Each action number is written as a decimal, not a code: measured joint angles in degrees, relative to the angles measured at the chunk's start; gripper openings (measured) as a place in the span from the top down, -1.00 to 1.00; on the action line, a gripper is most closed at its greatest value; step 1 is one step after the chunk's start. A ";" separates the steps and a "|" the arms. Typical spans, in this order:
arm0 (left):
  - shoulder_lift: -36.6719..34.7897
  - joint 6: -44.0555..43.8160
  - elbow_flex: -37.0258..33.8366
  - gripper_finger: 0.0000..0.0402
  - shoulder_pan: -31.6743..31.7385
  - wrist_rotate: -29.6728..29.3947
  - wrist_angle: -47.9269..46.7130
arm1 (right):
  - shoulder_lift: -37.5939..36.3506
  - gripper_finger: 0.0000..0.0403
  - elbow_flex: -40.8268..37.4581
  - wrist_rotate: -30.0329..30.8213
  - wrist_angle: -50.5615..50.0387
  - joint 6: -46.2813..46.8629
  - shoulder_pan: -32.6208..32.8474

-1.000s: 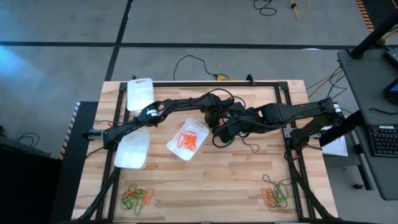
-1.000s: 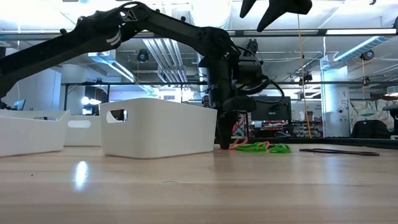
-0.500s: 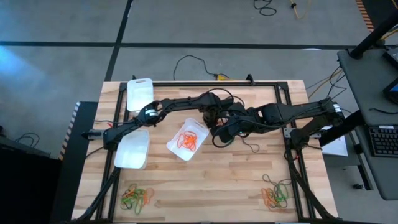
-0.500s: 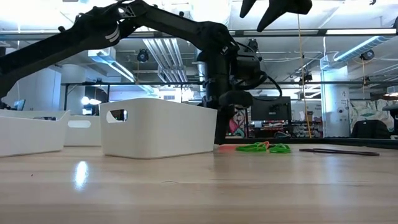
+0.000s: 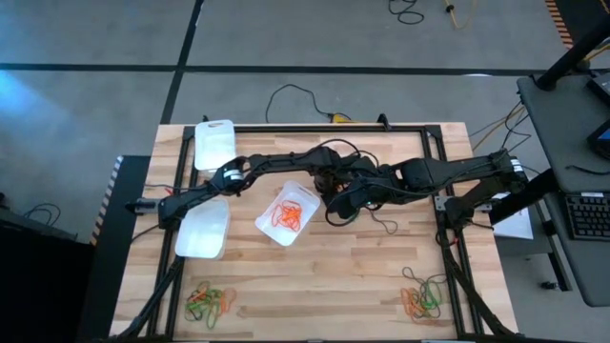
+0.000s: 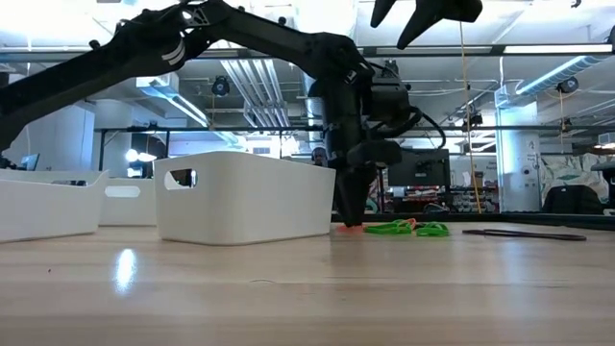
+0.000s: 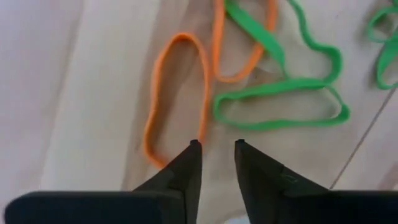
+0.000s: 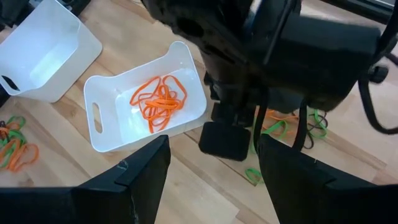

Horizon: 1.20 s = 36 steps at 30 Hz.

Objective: Sort rubber bands into baskets
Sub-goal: Put the orange rubber band into the bottom right white bin

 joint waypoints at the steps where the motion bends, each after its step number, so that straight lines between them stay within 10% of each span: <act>1: 0.29 -0.03 -0.04 0.55 0.01 -0.17 0.14 | 0.00 -0.16 0.00 0.00 0.00 0.04 0.00; 16: 1.00 2.79 -0.06 0.97 0.38 -3.57 0.02 | 0.00 -0.16 0.00 0.00 0.02 0.01 -0.01; 36: -6.79 1.07 -0.31 1.00 0.39 -6.58 -5.40 | 0.00 -0.16 0.00 0.00 1.07 0.04 0.00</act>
